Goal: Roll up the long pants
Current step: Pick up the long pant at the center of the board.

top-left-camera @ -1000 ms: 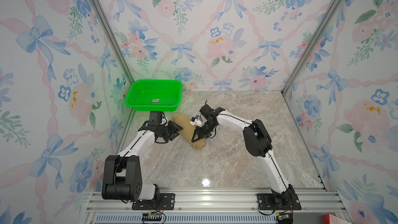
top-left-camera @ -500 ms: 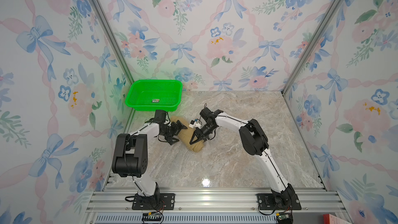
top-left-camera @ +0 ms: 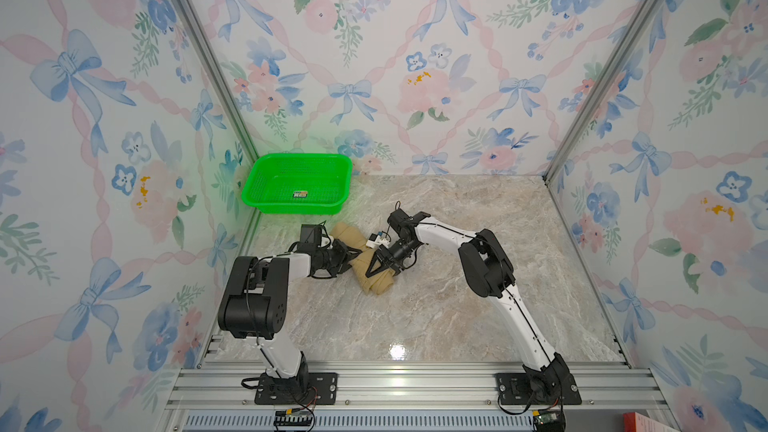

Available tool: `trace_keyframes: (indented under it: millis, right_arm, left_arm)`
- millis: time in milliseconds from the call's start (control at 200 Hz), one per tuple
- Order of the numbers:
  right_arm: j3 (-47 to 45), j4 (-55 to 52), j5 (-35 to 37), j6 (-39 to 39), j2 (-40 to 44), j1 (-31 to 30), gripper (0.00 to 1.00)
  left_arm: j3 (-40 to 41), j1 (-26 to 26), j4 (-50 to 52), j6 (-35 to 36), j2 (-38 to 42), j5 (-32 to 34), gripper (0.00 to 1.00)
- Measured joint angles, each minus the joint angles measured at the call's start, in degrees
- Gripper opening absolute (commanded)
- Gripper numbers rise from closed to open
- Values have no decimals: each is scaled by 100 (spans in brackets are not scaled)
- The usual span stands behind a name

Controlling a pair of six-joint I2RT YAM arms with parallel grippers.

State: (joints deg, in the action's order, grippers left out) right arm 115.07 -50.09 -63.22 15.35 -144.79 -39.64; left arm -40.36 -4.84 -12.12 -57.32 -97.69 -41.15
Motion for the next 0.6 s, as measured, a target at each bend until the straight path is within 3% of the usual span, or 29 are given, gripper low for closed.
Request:
trace_keyframes:
  millis: [70, 240, 395, 490, 600]
  right_arm:
    - [-111, 7, 317, -2, 295, -50, 100]
    - [-920, -76, 2677, -83, 1314, -243, 100]
    - [-2046, 31, 4385, -15, 3062, 35, 100]
    - [-2400, 238, 4881, 105, 4138, 605, 100]
    - [-2634, 546, 4959, 186, 4819, 1340, 100]
  left_arm:
    - [127, -92, -247, 0, 92, 125, 0]
    - [68, -348, 260, 286, 802, 647, 0]
    - [-503, -308, 817, 774, 1939, 1145, 0]
    - [-1086, -136, 667, 918, 2267, 1294, 0]
    - [-1700, 52, 201, 957, 2218, 1425, 0]
